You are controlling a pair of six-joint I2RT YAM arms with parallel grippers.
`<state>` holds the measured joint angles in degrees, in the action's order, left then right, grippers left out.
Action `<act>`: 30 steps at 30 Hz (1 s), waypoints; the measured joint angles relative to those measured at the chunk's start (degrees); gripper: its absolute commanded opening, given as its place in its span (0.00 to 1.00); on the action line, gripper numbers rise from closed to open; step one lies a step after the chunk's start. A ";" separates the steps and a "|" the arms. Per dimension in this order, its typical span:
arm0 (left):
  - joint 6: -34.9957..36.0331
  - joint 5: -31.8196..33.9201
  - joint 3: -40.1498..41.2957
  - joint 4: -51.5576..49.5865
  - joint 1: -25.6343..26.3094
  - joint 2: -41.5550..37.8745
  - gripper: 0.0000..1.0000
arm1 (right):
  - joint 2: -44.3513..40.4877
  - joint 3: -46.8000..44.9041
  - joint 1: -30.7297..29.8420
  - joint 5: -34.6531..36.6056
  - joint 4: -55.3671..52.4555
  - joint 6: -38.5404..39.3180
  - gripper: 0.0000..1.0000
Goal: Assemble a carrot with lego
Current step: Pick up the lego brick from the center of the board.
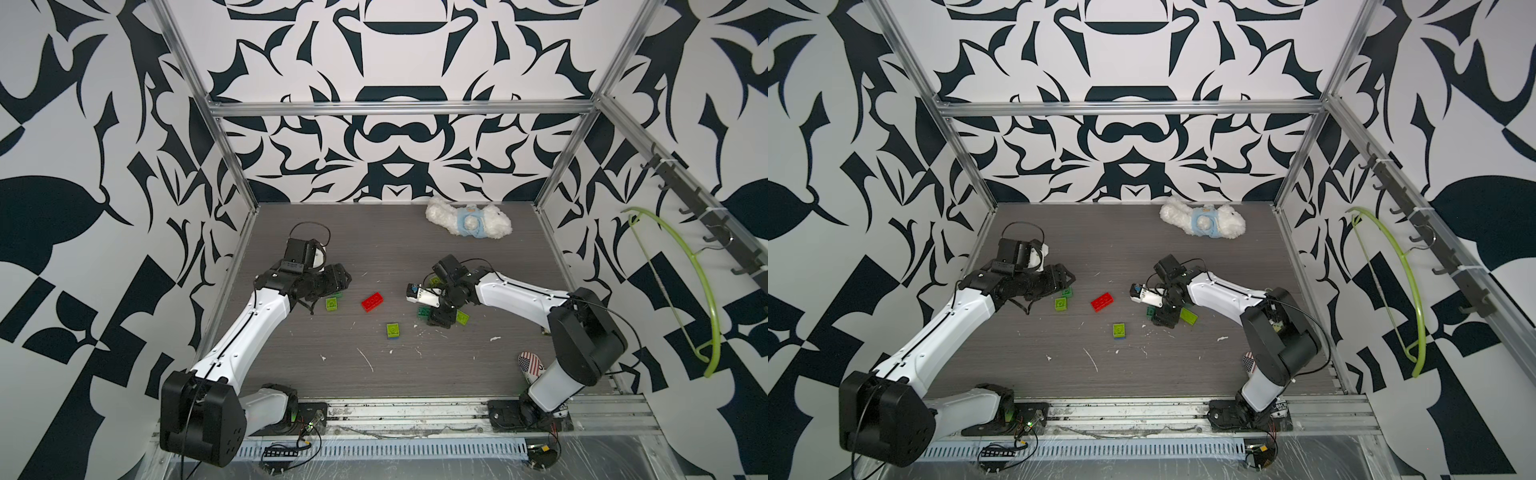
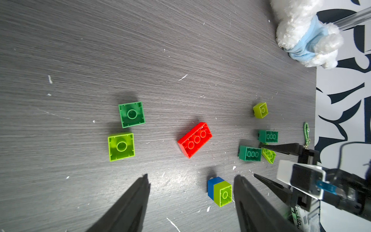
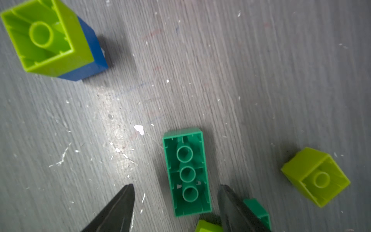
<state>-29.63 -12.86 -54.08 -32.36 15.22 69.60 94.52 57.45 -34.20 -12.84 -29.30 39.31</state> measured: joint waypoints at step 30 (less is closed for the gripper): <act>0.13 -0.50 0.13 0.39 0.00 -0.07 0.73 | 6.58 3.54 1.49 -3.65 0.94 3.52 0.32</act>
<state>-29.50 -13.37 -53.95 -31.97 15.22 69.54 101.10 60.99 -32.71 -16.49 -28.36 42.83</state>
